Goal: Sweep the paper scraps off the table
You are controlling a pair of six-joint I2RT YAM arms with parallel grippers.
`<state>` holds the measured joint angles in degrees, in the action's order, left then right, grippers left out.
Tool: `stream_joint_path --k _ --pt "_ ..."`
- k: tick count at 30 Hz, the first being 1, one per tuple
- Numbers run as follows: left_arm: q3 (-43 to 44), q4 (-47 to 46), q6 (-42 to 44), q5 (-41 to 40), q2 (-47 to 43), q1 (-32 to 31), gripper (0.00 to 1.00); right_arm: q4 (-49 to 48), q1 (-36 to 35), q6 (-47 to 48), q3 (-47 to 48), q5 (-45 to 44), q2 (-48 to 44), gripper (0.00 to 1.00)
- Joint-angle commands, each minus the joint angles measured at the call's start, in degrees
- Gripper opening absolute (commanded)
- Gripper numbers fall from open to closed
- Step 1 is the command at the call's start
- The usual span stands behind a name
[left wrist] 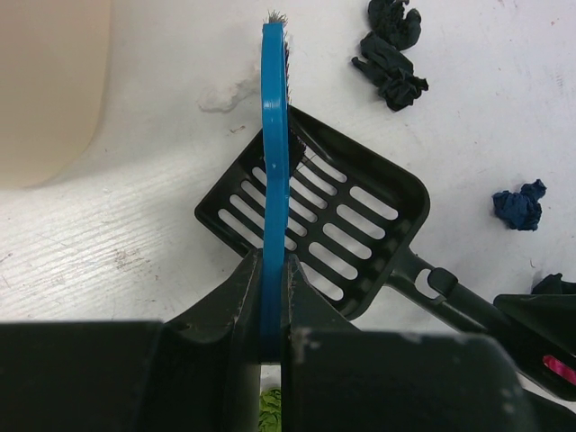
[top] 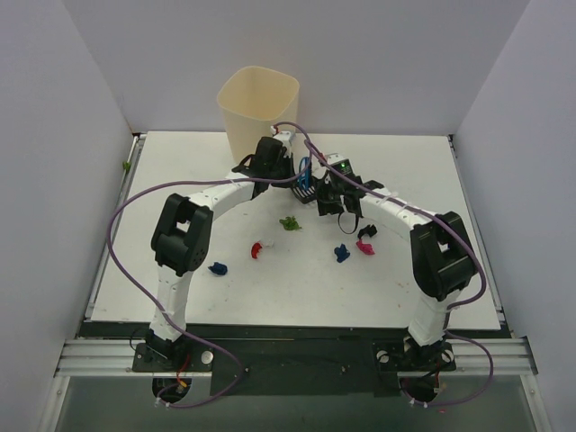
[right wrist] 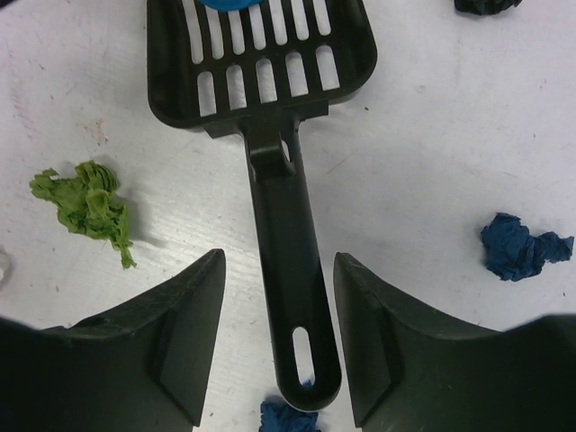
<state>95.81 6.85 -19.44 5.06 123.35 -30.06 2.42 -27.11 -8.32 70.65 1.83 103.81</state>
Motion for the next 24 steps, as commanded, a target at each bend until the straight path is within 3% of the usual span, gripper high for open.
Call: stream_joint_path --k 1,8,16,24 --pt "1.92 1.67 1.16 0.92 -0.65 -0.08 0.0 2.77 -0.4 1.55 2.03 0.02 -0.27 0.45" --pt "1.92 1.59 1.16 1.36 -0.21 -0.17 0.0 2.77 -0.4 1.46 2.29 0.28 0.08 0.34" --pt "2.28 1.59 1.34 1.62 0.14 -0.17 0.0 3.03 -0.48 1.9 3.44 1.08 1.57 0.43" --pt "2.36 1.67 1.34 1.71 0.22 -0.17 0.0 3.82 -0.48 2.6 5.11 1.78 2.98 0.38"
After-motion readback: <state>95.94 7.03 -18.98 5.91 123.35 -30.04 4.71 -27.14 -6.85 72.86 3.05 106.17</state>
